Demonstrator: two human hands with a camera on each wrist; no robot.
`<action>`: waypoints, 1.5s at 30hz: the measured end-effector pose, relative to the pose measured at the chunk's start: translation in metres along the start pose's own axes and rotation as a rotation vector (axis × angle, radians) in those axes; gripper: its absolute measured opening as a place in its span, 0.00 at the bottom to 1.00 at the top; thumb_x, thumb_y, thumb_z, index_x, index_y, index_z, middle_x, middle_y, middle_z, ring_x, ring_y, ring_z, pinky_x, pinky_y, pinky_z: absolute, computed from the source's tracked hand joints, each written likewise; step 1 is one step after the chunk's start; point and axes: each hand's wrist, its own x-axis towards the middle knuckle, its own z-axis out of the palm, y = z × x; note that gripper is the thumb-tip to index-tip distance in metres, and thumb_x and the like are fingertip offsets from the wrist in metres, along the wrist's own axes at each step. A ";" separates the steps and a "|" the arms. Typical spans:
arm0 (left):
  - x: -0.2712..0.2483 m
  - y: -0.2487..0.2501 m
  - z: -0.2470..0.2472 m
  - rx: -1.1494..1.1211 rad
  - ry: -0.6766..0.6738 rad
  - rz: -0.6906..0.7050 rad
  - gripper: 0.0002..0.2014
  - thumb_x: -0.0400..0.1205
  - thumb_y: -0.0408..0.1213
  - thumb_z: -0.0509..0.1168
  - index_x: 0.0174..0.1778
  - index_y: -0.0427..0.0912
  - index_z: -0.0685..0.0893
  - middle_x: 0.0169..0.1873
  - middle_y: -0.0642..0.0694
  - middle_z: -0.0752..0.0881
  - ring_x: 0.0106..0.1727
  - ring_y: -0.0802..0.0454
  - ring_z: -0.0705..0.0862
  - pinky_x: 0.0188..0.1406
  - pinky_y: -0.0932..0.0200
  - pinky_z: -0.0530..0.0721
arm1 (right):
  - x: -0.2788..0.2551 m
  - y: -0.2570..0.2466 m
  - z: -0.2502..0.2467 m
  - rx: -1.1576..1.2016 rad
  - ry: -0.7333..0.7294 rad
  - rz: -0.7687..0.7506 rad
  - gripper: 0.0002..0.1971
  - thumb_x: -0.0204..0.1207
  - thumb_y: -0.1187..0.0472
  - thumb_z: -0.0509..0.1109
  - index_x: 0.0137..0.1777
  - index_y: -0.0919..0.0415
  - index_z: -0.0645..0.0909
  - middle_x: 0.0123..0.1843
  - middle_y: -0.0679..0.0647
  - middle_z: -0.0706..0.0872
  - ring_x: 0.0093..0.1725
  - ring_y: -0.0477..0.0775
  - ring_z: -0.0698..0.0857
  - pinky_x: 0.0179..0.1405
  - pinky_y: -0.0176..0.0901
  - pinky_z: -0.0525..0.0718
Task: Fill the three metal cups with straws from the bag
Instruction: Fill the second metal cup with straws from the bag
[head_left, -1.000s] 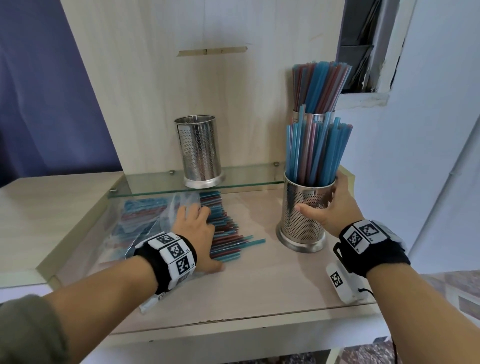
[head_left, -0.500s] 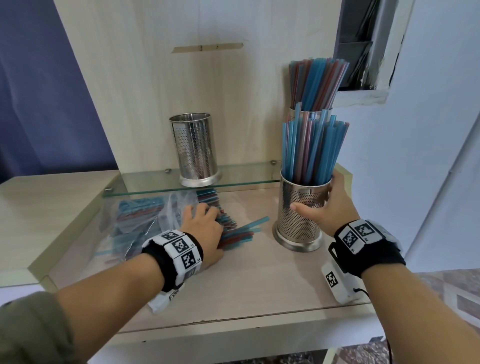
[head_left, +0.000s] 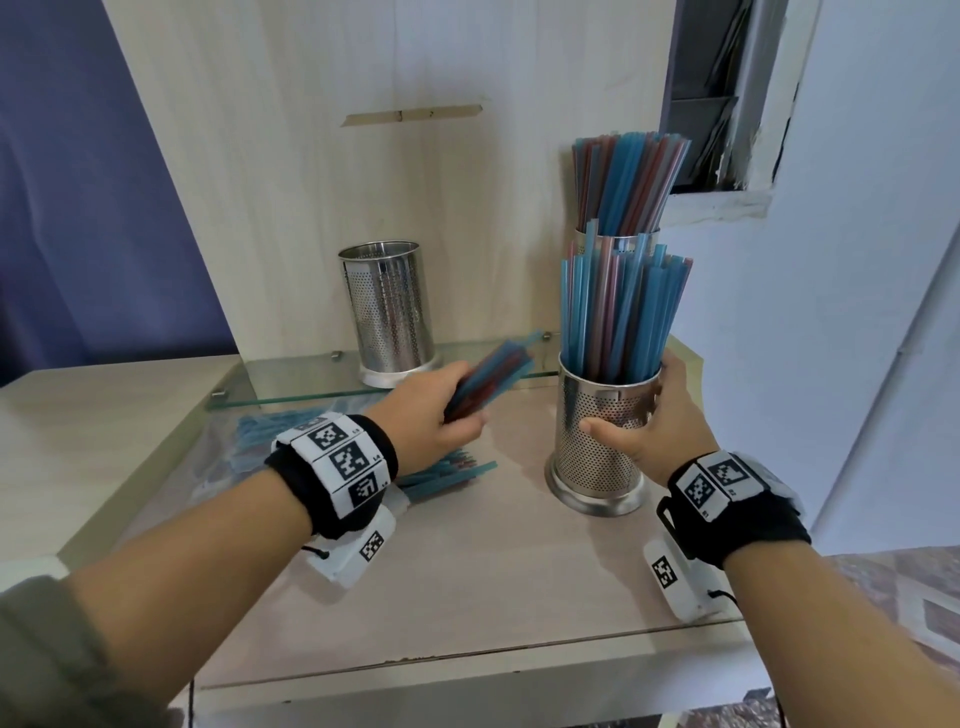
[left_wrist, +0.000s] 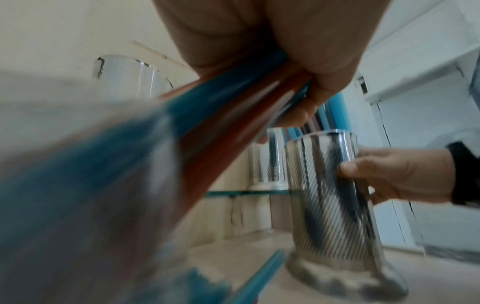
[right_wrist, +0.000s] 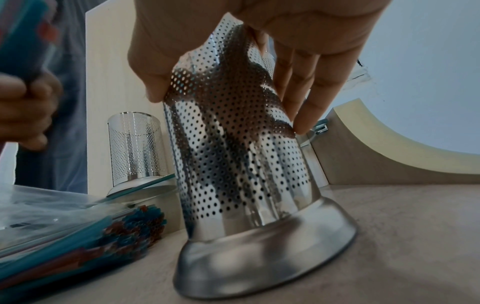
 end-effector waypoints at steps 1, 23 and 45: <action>0.002 0.003 -0.003 -0.031 0.056 0.015 0.10 0.81 0.42 0.68 0.42 0.52 0.71 0.27 0.57 0.73 0.26 0.62 0.72 0.27 0.70 0.69 | 0.000 -0.001 -0.001 0.005 -0.004 -0.001 0.52 0.57 0.55 0.88 0.78 0.49 0.59 0.72 0.51 0.75 0.67 0.48 0.79 0.69 0.43 0.78; 0.000 0.067 -0.063 -0.837 0.645 0.034 0.11 0.79 0.49 0.63 0.31 0.57 0.84 0.25 0.54 0.83 0.35 0.46 0.84 0.44 0.41 0.84 | -0.052 -0.126 0.025 -0.150 -0.108 -0.457 0.38 0.70 0.35 0.68 0.75 0.54 0.69 0.68 0.42 0.74 0.66 0.39 0.75 0.68 0.42 0.76; -0.010 0.046 -0.067 -0.504 0.413 0.065 0.20 0.86 0.51 0.52 0.73 0.52 0.69 0.68 0.51 0.78 0.69 0.63 0.76 0.69 0.64 0.75 | -0.039 -0.102 0.049 0.310 -0.080 -0.168 0.06 0.79 0.63 0.72 0.42 0.55 0.78 0.28 0.44 0.80 0.27 0.44 0.82 0.32 0.43 0.85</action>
